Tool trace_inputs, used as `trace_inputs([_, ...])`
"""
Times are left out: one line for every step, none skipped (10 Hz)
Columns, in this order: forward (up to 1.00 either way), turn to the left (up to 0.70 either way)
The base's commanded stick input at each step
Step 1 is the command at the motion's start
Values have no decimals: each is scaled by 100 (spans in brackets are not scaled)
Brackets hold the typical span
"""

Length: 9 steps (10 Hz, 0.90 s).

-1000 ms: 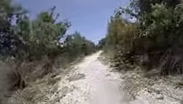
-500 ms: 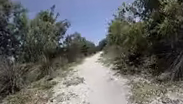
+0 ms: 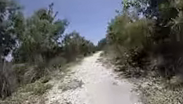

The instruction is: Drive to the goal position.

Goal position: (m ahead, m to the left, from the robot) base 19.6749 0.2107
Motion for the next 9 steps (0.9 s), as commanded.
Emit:
trace_inputs([50,0])
trace_inputs([50,0])
trace_inputs([50,0])
trace_inputs([50,0])
trace_inputs([50,0])
trace_inputs([50,0])
trace_inputs([50,0])
trace_inputs([50,0])
trace_inputs([50,0])
